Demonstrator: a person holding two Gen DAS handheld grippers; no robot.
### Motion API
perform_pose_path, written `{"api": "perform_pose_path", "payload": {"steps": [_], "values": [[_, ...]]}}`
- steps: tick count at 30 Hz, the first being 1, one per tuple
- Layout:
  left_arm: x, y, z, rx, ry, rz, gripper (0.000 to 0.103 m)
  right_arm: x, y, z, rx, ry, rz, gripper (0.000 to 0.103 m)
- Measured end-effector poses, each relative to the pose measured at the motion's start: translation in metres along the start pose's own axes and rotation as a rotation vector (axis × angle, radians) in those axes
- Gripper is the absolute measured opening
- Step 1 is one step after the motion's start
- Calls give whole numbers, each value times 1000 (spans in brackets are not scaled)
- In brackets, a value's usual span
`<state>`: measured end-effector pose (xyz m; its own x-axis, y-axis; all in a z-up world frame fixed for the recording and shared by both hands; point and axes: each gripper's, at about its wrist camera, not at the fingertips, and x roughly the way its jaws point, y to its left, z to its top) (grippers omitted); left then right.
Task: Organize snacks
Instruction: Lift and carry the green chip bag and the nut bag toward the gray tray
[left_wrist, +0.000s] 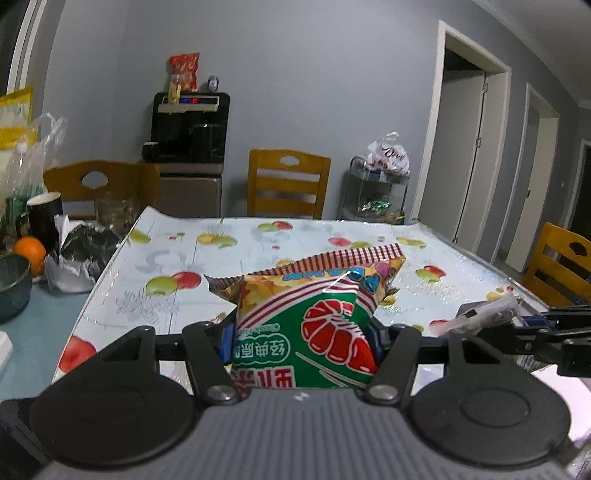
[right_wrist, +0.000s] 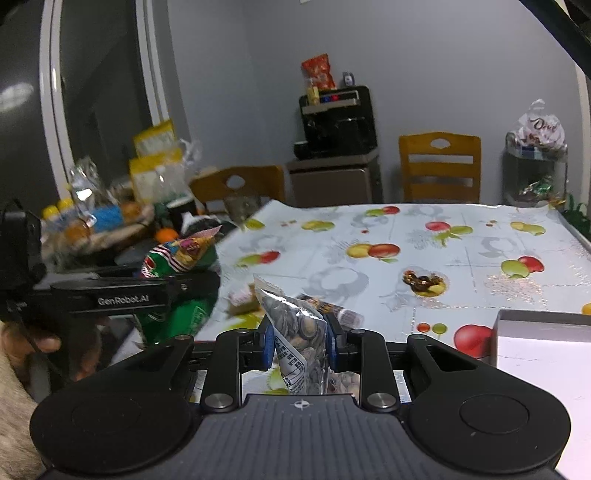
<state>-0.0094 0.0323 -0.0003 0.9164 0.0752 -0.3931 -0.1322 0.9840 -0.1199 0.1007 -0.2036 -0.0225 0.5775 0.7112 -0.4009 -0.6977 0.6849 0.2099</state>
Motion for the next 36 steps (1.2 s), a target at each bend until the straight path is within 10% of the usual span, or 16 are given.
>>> {"api": "perform_pose_path", "payload": {"steps": [36], "values": [[2,-92,14,151,0,-71,61,-98,-68,-9,79,-186,-132,28]]}}
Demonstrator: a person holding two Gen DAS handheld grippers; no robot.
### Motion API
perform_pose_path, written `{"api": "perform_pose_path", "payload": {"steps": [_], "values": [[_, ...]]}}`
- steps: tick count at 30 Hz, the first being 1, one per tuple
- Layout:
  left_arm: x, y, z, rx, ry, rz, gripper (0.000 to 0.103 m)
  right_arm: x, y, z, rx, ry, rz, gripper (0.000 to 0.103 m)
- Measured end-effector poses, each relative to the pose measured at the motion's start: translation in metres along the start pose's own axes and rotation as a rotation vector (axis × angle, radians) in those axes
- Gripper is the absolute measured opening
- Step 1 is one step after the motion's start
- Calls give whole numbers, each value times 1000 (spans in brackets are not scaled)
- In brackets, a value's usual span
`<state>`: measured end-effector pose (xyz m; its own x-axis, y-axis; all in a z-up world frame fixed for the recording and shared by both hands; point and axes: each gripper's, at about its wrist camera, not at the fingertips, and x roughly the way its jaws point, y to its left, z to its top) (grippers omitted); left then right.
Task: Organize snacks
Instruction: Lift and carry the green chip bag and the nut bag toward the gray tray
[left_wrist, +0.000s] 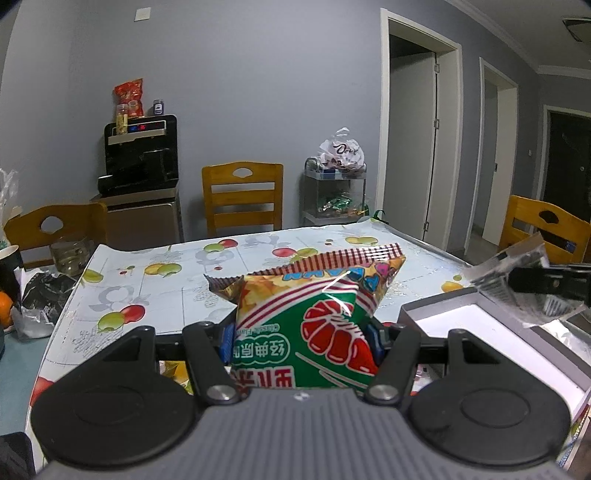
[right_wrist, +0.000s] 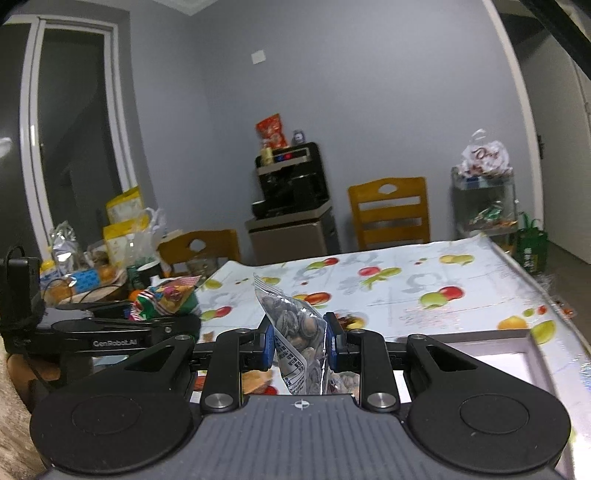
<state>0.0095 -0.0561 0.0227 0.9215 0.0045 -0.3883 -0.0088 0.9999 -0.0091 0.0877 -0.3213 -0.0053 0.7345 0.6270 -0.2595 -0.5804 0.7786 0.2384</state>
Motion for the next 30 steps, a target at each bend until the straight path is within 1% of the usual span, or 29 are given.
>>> {"api": "perform_pose_path", "payload": {"steps": [7,15,18,25,28,30], "values": [[6,-7,3,17,6,-9,61,-12,-24,-4,31,-11,-60,28],[13,-18,6,38,7,-25,61,-17,-36,-9,39,-7,-82,28],[19,-23,6,46,16,-37,61,-19,-42,-11,42,-10,-108,28],[36,-52,13,84,30,-97,61,-30,-62,-18,75,-22,-154,28],[48,-73,17,119,33,-140,61,-33,-72,-20,79,-27,-196,28],[58,-91,21,153,35,-183,61,-31,-78,-20,85,-22,-234,28]]}}
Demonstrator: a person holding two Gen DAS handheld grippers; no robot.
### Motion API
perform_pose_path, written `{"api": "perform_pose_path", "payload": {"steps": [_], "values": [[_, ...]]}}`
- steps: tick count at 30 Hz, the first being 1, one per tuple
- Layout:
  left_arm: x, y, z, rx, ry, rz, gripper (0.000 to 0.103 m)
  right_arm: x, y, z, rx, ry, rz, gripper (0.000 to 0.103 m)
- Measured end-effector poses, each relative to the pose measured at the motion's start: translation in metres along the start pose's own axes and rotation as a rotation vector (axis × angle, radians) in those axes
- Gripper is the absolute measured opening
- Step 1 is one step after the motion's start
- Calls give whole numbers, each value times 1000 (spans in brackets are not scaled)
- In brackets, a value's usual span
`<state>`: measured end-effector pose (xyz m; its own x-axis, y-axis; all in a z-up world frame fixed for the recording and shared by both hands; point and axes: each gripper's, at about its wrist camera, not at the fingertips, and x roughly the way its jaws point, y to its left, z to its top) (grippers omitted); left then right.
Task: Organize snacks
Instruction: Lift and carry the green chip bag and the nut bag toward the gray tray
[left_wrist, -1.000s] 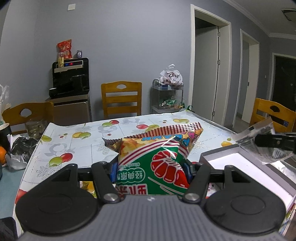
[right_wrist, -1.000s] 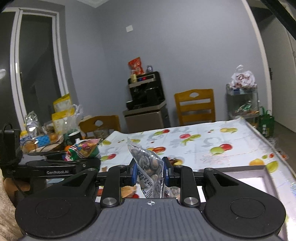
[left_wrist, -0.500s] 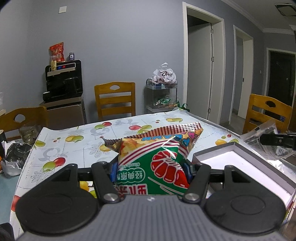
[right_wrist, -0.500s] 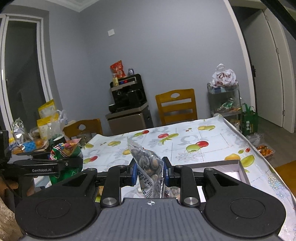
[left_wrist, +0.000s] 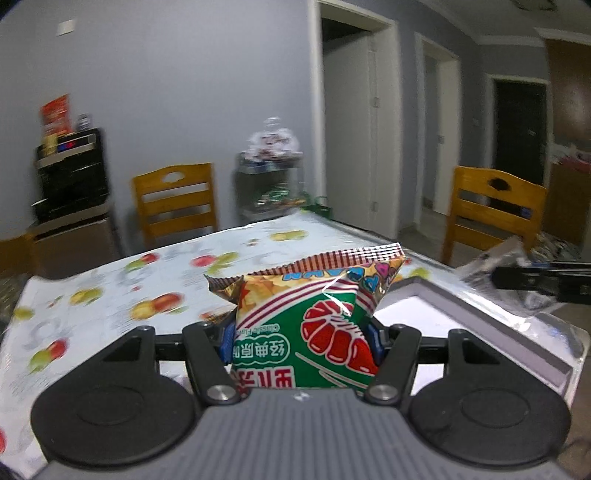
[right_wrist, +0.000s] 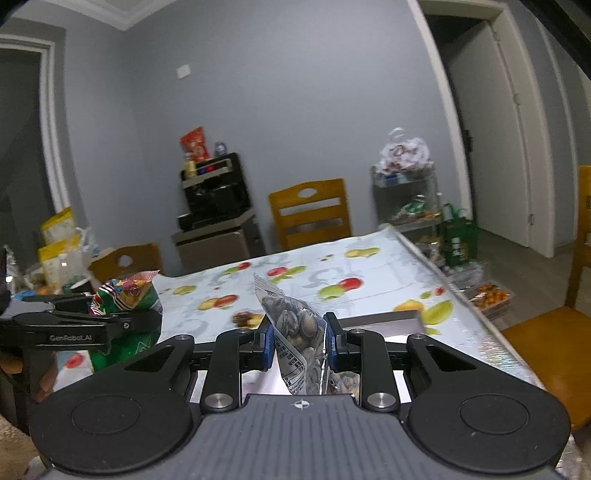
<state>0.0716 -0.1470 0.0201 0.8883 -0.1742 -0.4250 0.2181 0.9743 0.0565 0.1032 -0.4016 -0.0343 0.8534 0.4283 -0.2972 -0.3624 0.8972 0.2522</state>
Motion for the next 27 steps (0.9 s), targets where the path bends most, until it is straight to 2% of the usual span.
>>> {"api": "perform_pose_path", "payload": {"steps": [6,10,12,15,18,22,27], "values": [[58,-44,19,81,31,-91,61,21,-12,-2,5,31,-68,28],[96,-56,28,64,84,-103,61,38,-17,1,41,74,-90,28],[109,-59,31,65,97,-102,61,39,-15,5,15,67,-94,28],[122,-64,36,71,100,-98,61,41,-11,14,-30,66,-112,28],[128,-63,39,61,90,-93,61,49,-10,23,-25,78,-110,28],[135,-58,39,18,102,-85,61,73,-18,30,73,127,-119,28],[142,-62,38,38,112,-79,61,96,-30,32,167,182,-158,28]]}}
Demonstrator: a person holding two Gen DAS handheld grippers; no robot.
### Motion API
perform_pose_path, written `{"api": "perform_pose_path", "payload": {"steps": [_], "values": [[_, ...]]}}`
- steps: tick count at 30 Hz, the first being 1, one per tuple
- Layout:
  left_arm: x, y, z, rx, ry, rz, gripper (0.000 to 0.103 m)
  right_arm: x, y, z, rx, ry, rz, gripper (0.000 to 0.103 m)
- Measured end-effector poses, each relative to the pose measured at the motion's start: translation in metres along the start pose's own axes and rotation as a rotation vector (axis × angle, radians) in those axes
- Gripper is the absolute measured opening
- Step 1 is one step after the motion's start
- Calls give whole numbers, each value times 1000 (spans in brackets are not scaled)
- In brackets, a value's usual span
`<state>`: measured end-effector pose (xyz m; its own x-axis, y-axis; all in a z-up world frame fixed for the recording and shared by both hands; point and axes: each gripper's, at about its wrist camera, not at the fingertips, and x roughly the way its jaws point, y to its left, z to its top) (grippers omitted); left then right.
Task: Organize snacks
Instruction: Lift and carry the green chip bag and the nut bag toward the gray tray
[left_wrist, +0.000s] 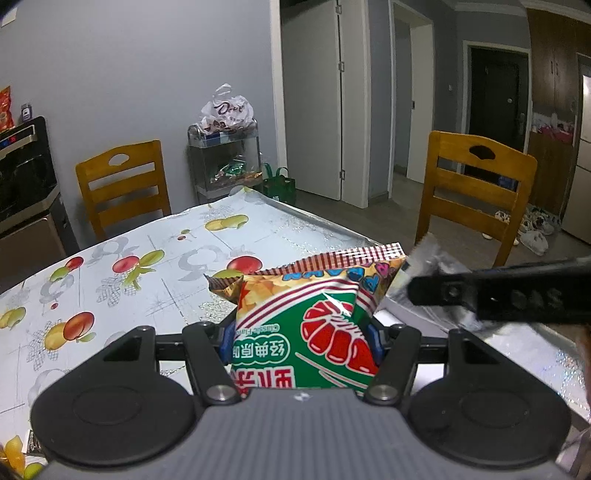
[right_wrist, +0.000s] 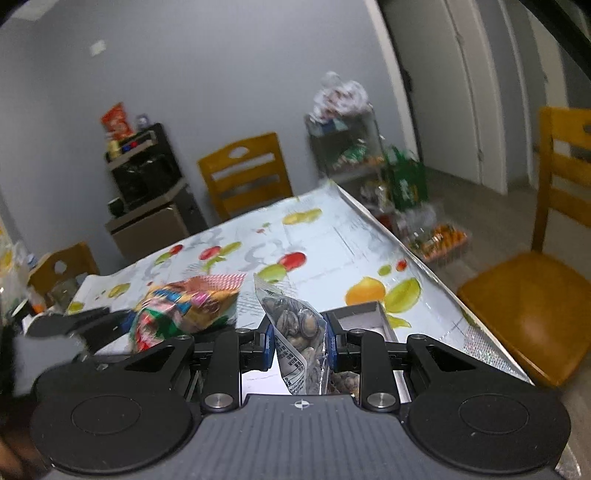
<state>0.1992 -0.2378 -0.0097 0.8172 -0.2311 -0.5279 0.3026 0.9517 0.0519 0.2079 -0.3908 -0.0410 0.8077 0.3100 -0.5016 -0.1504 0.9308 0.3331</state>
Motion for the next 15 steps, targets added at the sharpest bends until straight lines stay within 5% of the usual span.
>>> {"api": "perform_pose_path", "payload": {"steps": [15], "values": [[27,-12,-17,55,69,-16,61,45,-16,-9,85,72,-67,28]]}}
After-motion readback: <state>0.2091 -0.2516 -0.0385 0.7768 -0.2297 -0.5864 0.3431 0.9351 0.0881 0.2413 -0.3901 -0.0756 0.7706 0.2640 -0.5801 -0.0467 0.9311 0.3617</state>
